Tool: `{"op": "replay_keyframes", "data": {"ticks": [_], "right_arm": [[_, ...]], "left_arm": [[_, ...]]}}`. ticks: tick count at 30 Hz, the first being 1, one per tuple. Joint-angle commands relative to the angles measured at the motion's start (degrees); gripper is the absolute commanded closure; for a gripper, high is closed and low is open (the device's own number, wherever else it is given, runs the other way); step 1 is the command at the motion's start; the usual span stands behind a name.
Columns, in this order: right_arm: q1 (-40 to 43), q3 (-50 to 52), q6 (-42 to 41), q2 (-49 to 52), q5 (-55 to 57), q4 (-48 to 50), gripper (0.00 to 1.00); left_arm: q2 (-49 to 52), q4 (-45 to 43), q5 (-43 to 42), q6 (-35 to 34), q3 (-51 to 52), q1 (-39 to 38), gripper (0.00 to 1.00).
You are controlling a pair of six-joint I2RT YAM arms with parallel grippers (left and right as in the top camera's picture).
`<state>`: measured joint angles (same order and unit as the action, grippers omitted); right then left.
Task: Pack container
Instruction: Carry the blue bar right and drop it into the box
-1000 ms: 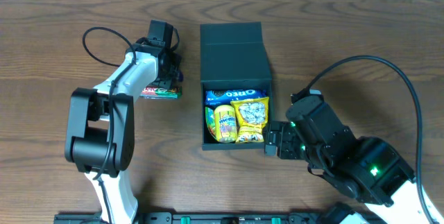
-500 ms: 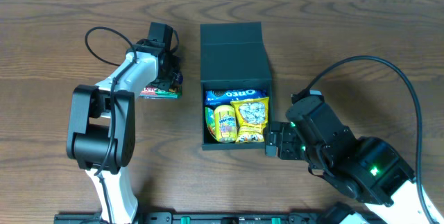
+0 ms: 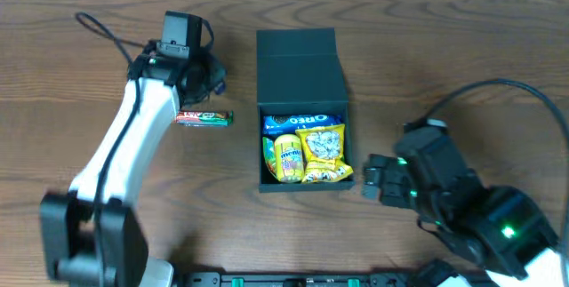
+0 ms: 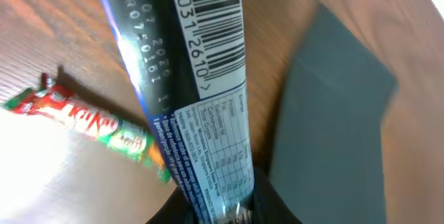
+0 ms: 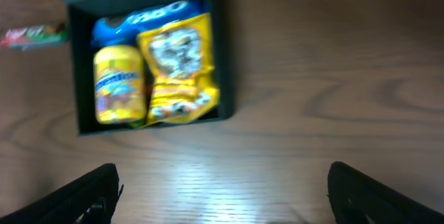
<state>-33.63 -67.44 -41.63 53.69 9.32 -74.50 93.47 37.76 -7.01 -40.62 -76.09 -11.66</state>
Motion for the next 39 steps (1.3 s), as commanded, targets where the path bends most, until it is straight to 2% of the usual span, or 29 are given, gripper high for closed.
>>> {"op": "replay_keyframes", "data": {"ticks": [1,3,4,8,11,16,20,22,26,31,32,35,39], "right_arm": [[2.86,-0.39,0.55,-3.93,1.40,-1.27,0.05],[4.02,-0.39,0.50,-6.16,0.92,-1.88,0.05],[4.46,-0.39,0.09,-7.45,0.52,-2.23,0.05],[4.79,-0.39,-2.36,-11.26,0.52,-3.82,0.06],[4.79,-0.39,-3.63,-12.70,0.42,-5.60,0.06],[4.79,-0.39,-3.76,-13.11,-0.52,-7.96,0.08],[4.79,-0.39,-3.76,-13.14,-0.55,-9.44,0.09],[4.79,-0.39,-3.76,-13.14,-0.52,-9.81,0.09],[4.79,-0.39,-3.76,-13.14,-0.52,-10.21,0.08],[4.79,-0.39,-3.74,-13.14,-0.52,-10.19,0.07],[4.79,-0.39,-3.76,-13.14,-0.52,-10.19,0.06],[4.79,-0.39,-3.74,-13.14,-0.52,-10.21,0.06],[4.79,-0.39,-3.74,-13.14,-0.52,-10.67,0.05]], "left_arm": [[-4.15,3.30,2.80,14.88,-0.31,-4.39,0.94],[-5.53,5.66,4.90,9.11,-0.31,-7.08,0.94],[-5.81,6.36,4.57,3.72,-0.31,-8.37,0.94],[-5.73,6.12,2.95,-23.50,-0.24,-15.50,0.94],[-5.09,1.44,6.69,-40.30,-0.20,-23.04,0.94],[-1.31,-6.03,16.15,-55.56,-0.20,-32.79,0.94],[3.58,-7.21,14.05,-69.61,-0.20,-35.04,0.94],[5.75,-8.68,11.93,-73.22,-0.20,-35.04,0.94],[8.55,-13.07,9.94,-73.42,-0.20,-35.04,0.94],[9.79,-13.00,9.97,-74.97,-0.20,-35.04,0.94],[9.81,-13.25,10.12,-75.14,-0.20,-35.04,0.80],[9.81,-13.46,10.16,-75.06,-0.20,-34.84,0.02],[9.70,-15.50,10.19,-70.10,-0.20,-34.82,0.04]]}}
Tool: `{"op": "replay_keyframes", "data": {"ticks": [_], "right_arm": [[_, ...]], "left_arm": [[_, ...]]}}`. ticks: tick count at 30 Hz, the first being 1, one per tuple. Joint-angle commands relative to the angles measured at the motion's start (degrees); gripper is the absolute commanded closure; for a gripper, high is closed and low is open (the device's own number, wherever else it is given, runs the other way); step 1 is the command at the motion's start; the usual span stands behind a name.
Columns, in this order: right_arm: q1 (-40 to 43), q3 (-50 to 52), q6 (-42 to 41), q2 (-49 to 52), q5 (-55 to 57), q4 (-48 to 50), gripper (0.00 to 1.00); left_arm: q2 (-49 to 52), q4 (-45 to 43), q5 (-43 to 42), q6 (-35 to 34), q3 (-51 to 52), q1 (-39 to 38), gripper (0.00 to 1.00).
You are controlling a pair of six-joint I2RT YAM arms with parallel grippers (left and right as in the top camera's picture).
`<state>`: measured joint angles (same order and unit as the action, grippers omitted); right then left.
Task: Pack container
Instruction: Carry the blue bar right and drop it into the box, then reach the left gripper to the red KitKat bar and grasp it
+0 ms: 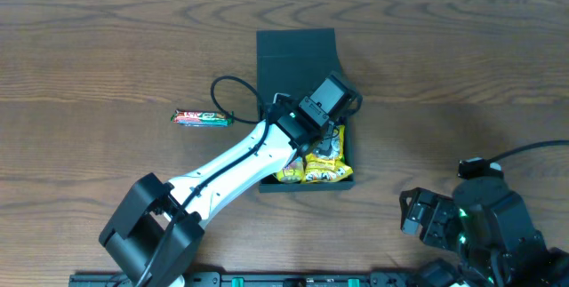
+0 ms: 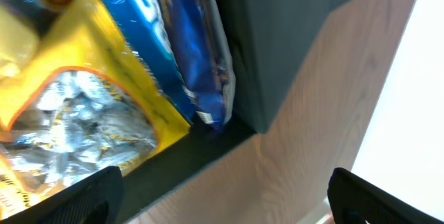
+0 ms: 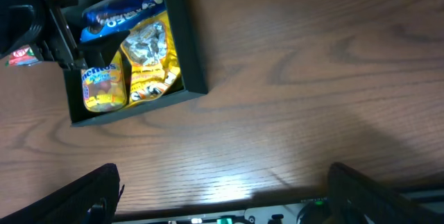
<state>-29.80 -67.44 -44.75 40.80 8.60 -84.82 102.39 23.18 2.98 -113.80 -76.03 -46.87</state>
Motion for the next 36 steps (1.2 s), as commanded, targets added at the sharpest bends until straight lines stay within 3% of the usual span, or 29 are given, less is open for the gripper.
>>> {"op": "replay_keyframes", "data": {"ticks": [1,5,9,11,16,20,24,29,36], "right_arm": [[0.96,-0.39,-0.61,-0.24,0.20,-0.52,0.05],[0.96,-0.39,-0.61,-0.24,0.20,-1.22,0.05],[0.96,-0.39,-0.61,-0.24,0.17,-2.01,0.06],[0.96,-0.39,-0.61,-0.24,0.17,-2.23,0.05],[0.96,-0.39,-0.63,-0.24,0.15,-2.21,0.05],[0.96,-0.39,-0.66,-0.24,0.11,-2.19,0.05],[0.96,-0.39,-0.66,-0.24,-0.48,-2.19,0.05],[0.96,-0.39,-0.66,-0.24,-1.14,-2.21,0.05],[0.96,-0.39,-0.63,-0.24,-1.16,-2.25,0.05]], "left_arm": [[0.55,-2.08,0.17,5.29,-0.26,0.39,0.04],[-2.56,-4.17,1.73,14.73,-0.31,0.55,0.05],[-10.56,2.12,11.89,37.73,-0.31,1.64,0.05],[-14.91,9.03,17.92,44.37,-0.31,2.75,0.05],[-25.14,28.76,28.09,40.33,-0.31,9.77,0.05],[-28.48,35.54,19.63,35.95,-0.28,19.82,0.05],[-26.67,36.15,8.92,34.84,0.39,28.09,0.05],[-20.96,33.05,1.51,32.30,0.48,33.81,0.05],[-10.82,28.41,-1.11,27.69,0.48,34.14,0.05]]}}
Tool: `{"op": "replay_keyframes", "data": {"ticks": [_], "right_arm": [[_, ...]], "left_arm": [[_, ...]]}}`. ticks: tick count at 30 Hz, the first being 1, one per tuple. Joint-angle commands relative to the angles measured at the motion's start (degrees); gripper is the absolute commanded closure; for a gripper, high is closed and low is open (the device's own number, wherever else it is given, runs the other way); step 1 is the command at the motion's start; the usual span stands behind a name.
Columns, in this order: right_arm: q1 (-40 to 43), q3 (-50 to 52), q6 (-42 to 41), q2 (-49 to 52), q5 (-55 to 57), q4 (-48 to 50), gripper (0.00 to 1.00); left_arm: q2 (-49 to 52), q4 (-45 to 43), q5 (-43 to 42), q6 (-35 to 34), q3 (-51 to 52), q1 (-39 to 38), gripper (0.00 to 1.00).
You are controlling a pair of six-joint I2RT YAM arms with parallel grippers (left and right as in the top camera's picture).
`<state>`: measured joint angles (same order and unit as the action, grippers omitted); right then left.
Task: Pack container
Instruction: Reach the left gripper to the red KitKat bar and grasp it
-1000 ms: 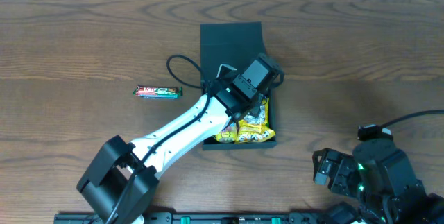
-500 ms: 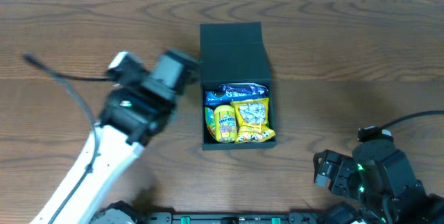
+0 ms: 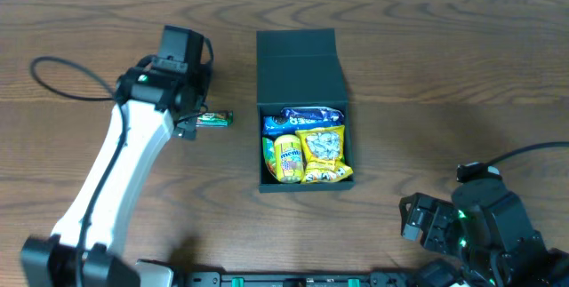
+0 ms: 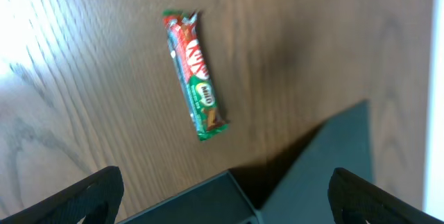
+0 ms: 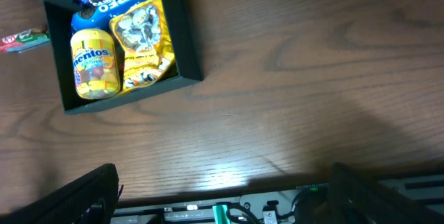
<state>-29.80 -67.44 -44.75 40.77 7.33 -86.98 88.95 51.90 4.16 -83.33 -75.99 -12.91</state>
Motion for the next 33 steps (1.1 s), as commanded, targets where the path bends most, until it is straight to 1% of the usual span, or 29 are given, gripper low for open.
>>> {"op": "replay_keyframes", "data": {"ticks": [1,7,13,19,23,26,28,29,33], "right_arm": [[0.96,-0.39,-0.63,-0.22,0.11,-0.09,0.05],[0.96,-0.39,-0.63,-0.22,0.11,-0.11,0.04],[0.96,-0.39,-0.63,-0.22,0.13,-0.37,0.04],[0.96,-0.39,-0.61,-0.22,0.15,-0.92,0.03],[0.96,-0.39,-0.61,-0.22,0.15,-0.92,0.03],[0.96,-0.39,-0.63,-0.22,0.15,-0.90,0.03],[0.96,-0.39,-0.61,-0.22,0.15,-0.90,0.03],[0.96,-0.39,-0.63,-0.22,0.15,-0.90,0.03],[0.96,-0.39,-0.63,-0.22,0.15,-0.70,0.03]], "left_arm": [[3.82,-0.81,-2.49,-2.86,0.44,0.15,0.05],[11.30,-1.27,-4.20,-2.84,0.44,0.15,0.05],[16.81,-2.71,-4.02,-2.80,0.44,0.20,0.05],[19.43,-6.36,-4.00,-2.49,0.44,0.17,0.05],[20.17,-8.87,-2.95,0.68,0.46,0.20,0.05],[20.50,-8.92,-1.33,1.05,0.48,0.20,0.04],[20.72,-8.90,-0.31,1.07,0.52,0.20,0.02],[20.87,-8.90,-0.31,1.07,0.52,0.22,0.00],[22.82,-8.87,-1.33,1.07,0.52,0.24,0.00]]}}
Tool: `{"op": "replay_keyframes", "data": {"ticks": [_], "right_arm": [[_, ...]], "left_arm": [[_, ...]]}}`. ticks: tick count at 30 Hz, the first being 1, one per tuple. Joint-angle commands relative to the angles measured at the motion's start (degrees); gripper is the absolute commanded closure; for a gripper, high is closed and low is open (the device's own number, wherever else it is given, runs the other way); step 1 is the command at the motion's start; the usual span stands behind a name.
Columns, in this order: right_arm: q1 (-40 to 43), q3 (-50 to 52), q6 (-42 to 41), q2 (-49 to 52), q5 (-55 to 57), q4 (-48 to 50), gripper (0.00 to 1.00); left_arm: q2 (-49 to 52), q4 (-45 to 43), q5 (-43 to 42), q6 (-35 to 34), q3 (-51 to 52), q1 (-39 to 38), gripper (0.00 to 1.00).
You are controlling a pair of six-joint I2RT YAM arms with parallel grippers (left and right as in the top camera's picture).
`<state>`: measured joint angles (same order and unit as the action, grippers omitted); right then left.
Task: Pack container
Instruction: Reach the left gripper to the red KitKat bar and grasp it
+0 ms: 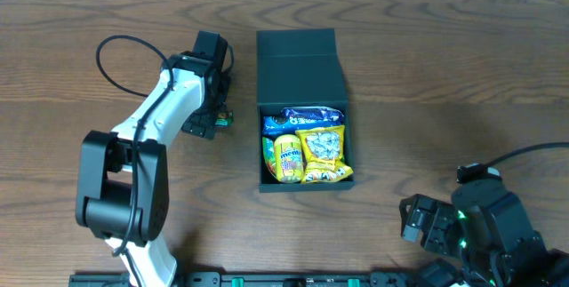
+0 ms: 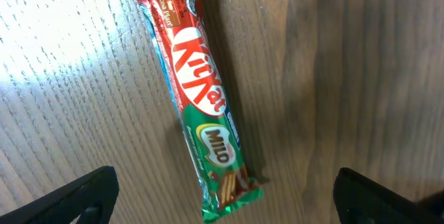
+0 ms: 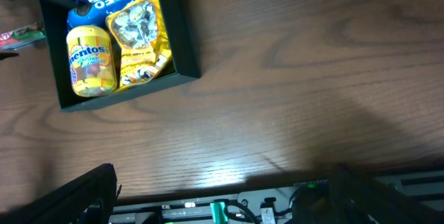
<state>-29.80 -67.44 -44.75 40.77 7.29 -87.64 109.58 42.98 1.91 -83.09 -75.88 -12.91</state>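
A red and green KitKat bar (image 2: 198, 99) lies flat on the wooden table, left of the open black box (image 1: 336, 158). My left gripper (image 2: 225, 191) hovers low over the bar's green end, open, with one dark finger (image 2: 90, 196) on each side of it. In the overhead view the left gripper (image 1: 212, 116) covers most of the bar. The box holds a blue Oreo pack (image 1: 311, 116), a yellow Mentos tub (image 1: 286, 158) and a yellow sweet bag (image 1: 324, 152). My right gripper (image 3: 222, 200) stands open and holds nothing at the table's front right.
The box's lid (image 1: 298, 65) lies open flat behind it. The left arm's black cable (image 1: 116, 47) loops over the table at the back left. A black rail (image 3: 229, 207) with electronics runs along the front edge, below the right gripper.
My left gripper has come closer to the KitKat bar, which now fills the wrist view; its fingers stay open. The right arm, the box and its contents have not moved.
First my left gripper held a blue packet above the table beside the KitKat, and the right gripper stood near the box. Then the left was open over the box and the right arm back at the front. Later the left hovered open over the KitKat, now close over it.
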Motion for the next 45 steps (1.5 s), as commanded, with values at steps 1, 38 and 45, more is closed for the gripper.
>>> {"op": "replay_keyframes", "data": {"ticks": [1,38,45], "right_arm": [[0.96,-0.39,-0.63,-0.22,0.20,-0.02,0.03],[0.96,-0.39,-0.63,-0.22,0.20,0.00,0.03],[0.96,-0.39,-0.63,-0.22,0.20,0.00,0.02]], "left_arm": [[2.64,0.07,0.42,0.83,0.42,0.24,0.00],[3.67,-4.68,0.37,3.45,2.89,0.44,0.27],[3.67,-4.83,0.33,4.74,2.99,0.52,0.44]]}}
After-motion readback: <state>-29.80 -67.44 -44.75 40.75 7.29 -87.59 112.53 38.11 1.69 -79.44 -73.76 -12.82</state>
